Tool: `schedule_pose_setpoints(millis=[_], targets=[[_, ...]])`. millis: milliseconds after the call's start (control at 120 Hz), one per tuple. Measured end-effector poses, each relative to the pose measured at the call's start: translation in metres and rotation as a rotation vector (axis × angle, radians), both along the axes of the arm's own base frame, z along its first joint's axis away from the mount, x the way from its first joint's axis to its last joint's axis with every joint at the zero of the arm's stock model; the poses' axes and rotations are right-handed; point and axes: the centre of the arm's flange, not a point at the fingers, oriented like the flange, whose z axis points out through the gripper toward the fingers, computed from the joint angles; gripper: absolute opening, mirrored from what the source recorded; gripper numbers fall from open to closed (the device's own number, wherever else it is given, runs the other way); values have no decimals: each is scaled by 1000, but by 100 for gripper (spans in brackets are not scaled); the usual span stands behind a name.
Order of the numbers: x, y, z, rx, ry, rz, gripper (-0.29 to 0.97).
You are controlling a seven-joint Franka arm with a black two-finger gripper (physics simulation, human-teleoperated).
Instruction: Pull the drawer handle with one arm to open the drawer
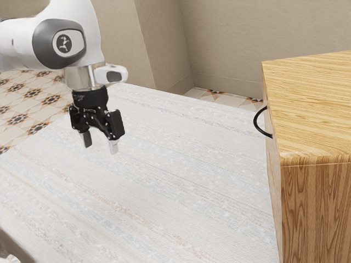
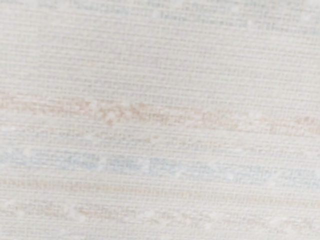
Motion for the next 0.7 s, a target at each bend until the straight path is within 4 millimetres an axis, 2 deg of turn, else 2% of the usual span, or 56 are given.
schedule_pose_setpoints(millis=[117, 217, 283, 367, 408, 433, 458, 550, 592, 700], targets=[[12, -19, 5, 14, -73, -38, 68], [15, -19, 10, 19, -114, -40, 68], [1, -13, 46, -1, -199, -24, 68], [-49, -4, 124, -46, -370, -4, 68], [-70, 11, 146, -53, -422, 37, 68], [-72, 16, 146, -56, -423, 67, 68], [-67, 13, 140, -61, -409, 89, 68], [-39, -31, 119, -78, -362, 121, 68], [-33, -44, 114, -81, -351, 146, 68], [-24, -50, 107, -80, -334, 249, 68]])
